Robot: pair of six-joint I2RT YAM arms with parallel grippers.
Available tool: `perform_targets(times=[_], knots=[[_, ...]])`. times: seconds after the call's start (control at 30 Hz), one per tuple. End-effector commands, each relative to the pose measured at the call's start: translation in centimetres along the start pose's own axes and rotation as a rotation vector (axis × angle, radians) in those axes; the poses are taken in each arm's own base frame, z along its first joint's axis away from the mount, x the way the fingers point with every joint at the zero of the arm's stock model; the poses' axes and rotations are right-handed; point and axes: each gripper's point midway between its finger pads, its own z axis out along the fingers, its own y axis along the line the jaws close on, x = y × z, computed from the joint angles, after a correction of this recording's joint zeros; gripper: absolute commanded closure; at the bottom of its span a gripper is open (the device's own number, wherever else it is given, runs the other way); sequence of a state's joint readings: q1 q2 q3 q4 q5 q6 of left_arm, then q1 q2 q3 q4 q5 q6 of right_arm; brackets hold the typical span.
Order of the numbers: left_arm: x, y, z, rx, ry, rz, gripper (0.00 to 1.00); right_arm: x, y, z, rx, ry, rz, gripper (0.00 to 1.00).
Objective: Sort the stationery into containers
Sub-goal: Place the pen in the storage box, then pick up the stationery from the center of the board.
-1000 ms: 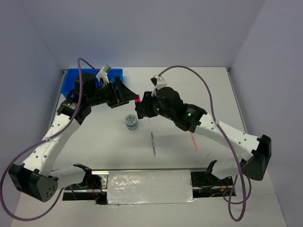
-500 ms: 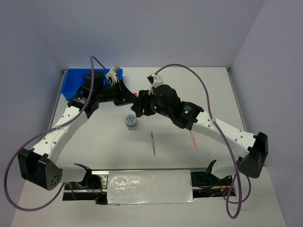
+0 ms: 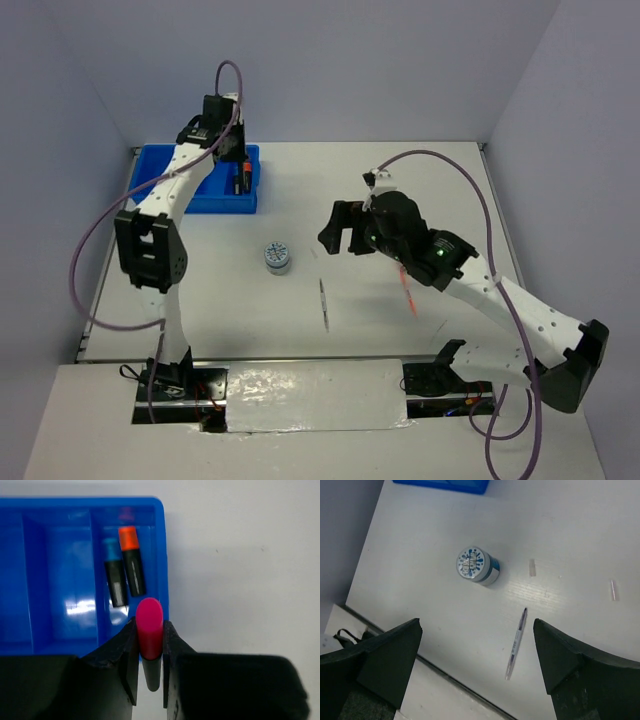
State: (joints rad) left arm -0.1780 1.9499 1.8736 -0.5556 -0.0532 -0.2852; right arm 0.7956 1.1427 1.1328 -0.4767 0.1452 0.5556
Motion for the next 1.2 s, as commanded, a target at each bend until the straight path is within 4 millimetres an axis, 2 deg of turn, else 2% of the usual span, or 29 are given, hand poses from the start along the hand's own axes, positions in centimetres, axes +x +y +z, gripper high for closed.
perform_targets(times=[0.0,0.13,0.27,0.33,0.4,0.43,0.5,0.57,0.63,0.67,0.7,0.73,0.77,0.8,0.83,0.87,0.9,0.93,0.97,1.0,1.07,1.1,1.17], knots=[[-4.2,0.7,1.6,-0.082,-0.086,0.108,1.0,1.6,-0.1,-1.7,-0.044,0.059,-0.023,0.0],[-4.8,1.0,3.9,-0.114,-0.1,0.101,0.97,3.1,1.1,-3.3,-0.151,0.111,-0.041,0.0],[-3.5,1.3,5.9,-0.124,-0.079,0.089,0.76,3.4,1.8,-4.4,-0.201,0.146,-0.081,0.0],[-3.1,1.8,6.5,-0.148,-0.071,0.082,0.72,3.0,1.9,-4.7,-0.203,0.14,-0.1,0.0],[-2.6,2.2,7.2,-0.167,-0.069,0.087,0.48,2.3,2.0,-5.0,-0.202,0.125,-0.107,0.0],[-2.2,2.2,7.4,-0.165,-0.063,0.089,0.22,2.1,2.1,-5.0,-0.202,0.12,-0.105,0.0],[-1.9,2.6,7.5,-0.185,-0.048,0.103,0.02,1.7,2.1,-5.0,-0.19,0.111,-0.09,0.0],[-2.4,2.9,7.0,-0.201,-0.051,0.102,0.01,1.5,2.2,-5.0,-0.181,0.108,-0.074,0.0],[-2.3,2.7,5.8,-0.192,-0.035,0.096,0.01,1.3,1.6,-5.0,-0.139,0.11,-0.067,0.0],[-3.4,2.0,4.0,-0.174,-0.061,0.08,0.01,1.1,1.4,-5.1,-0.126,0.104,-0.06,0.0],[-3.5,0.9,2.9,-0.153,-0.062,0.079,0.01,0.9,1.1,-5.2,-0.107,0.094,-0.06,0.0],[-2.5,0.1,1.6,-0.143,-0.021,0.086,0.01,1.0,0.9,-5.3,-0.099,0.099,-0.056,0.0],[-3.2,-1.3,-1.1,-0.112,-0.042,0.098,0.01,0.6,0.6,-5.5,-0.075,0.088,-0.053,0.0],[-2.3,-4.2,-2.7,-0.083,-0.035,0.141,0.01,0.9,0.1,-5.6,-0.051,0.103,-0.056,0.0],[-0.9,-5.1,-5.2,-0.086,-0.015,0.17,0.01,0.6,-0.2,-5.7,-0.031,0.094,-0.052,0.0],[0.3,-6.2,-6.3,-0.077,0.004,0.194,0.01,0.7,-0.4,-5.8,-0.022,0.1,-0.057,0.0],[3.6,-8.3,-7.0,-0.055,0.06,0.237,0.01,0.9,-0.6,-6.0,-0.014,0.109,-0.058,0.0],[4.5,-9.0,-9.0,-0.03,0.066,0.24,0.01,1.0,-0.7,-6.1,-0.012,0.11,-0.06,0.0],[6.0,-10.1,-9.7,0.017,0.095,0.217,0.01,1.0,-0.7,-6.2,-0.013,0.111,-0.061,0.0],[8.8,-10.6,-10.4,0.046,0.145,0.226,0.01,1.1,-0.7,-6.4,-0.016,0.115,-0.061,0.0],[10.7,-10.3,-10.9,0.019,0.163,0.221,0.01,1.3,-0.8,-6.5,-0.019,0.121,-0.059,0.0],[12.8,-10.1,-11.1,0.028,0.195,0.227,0.01,1.3,-0.6,-6.4,-0.028,0.12,-0.059,0.0],[14.1,-11.5,-11.2,0.114,0.203,0.208,0.01,1.6,-0.3,-6.1,-0.061,0.125,-0.072,0.0]])
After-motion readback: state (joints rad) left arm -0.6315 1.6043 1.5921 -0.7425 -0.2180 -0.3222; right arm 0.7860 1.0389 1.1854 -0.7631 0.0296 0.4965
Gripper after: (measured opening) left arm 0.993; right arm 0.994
